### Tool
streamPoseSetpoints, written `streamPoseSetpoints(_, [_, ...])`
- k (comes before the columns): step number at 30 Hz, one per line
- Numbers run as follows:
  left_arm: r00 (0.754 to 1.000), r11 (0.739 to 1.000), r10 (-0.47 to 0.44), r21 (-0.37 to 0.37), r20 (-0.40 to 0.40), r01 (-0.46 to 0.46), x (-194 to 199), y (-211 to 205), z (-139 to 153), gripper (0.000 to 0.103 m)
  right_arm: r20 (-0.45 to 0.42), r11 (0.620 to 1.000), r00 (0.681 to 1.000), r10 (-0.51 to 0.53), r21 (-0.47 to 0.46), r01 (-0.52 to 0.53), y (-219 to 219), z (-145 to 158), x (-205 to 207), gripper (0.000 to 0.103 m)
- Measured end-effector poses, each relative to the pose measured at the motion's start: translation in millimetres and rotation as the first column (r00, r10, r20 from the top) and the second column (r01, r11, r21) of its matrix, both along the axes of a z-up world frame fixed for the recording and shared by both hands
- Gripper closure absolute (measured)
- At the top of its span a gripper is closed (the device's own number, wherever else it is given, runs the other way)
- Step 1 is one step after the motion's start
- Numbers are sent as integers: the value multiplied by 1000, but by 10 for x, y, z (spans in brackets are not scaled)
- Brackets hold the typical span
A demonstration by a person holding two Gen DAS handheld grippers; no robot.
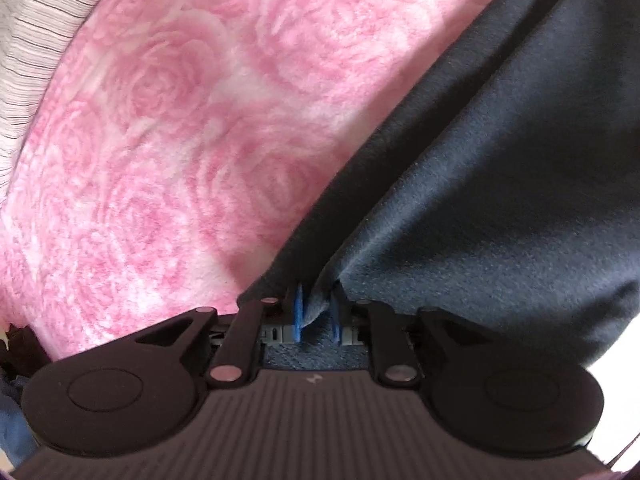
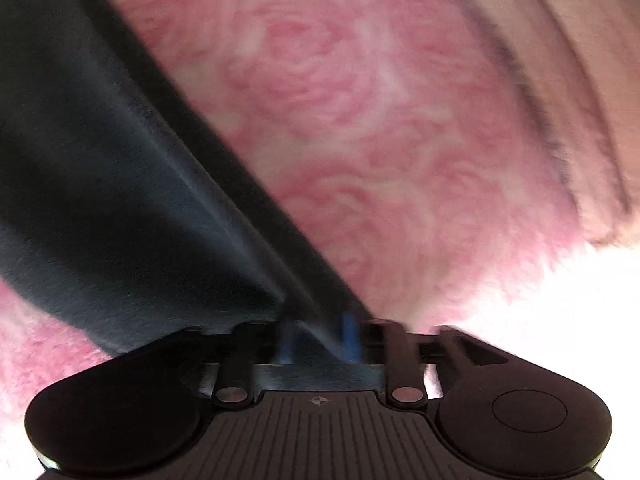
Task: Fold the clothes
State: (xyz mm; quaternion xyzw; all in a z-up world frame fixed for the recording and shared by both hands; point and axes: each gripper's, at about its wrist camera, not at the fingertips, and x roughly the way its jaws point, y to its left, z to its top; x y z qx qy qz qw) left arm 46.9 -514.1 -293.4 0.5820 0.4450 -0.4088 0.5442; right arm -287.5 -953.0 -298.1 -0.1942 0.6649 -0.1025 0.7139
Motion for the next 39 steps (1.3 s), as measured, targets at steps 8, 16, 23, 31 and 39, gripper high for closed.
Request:
streamPoseSetpoints(8, [995, 999, 18, -37, 99, -14, -97, -66, 81, 80, 257, 839, 799, -544, 184, 512, -518, 466, -678, 47])
streamPoseSetpoints(16, [993, 994, -85, -64, 84, 90, -509, -306, 235, 80, 255, 565, 514, -819, 517, 643, -690, 241, -1189, 47])
streamPoseSetpoints(23, [984, 985, -166, -33, 61, 168, -842, -465, 169, 79, 209, 370, 314, -926, 668, 645, -890, 216, -1347, 86])
streamPoseSetpoints(31, [979, 979, -198, -34, 39, 199, -1087, -532, 100, 79, 422, 597, 438, -794, 402, 694, -575, 816, -1141, 41])
streamPoseSetpoints(39, [981, 980, -193, -42, 29, 194, -1315, -377, 134, 76, 380, 471, 293, -878, 570, 673, -504, 632, -1467, 41])
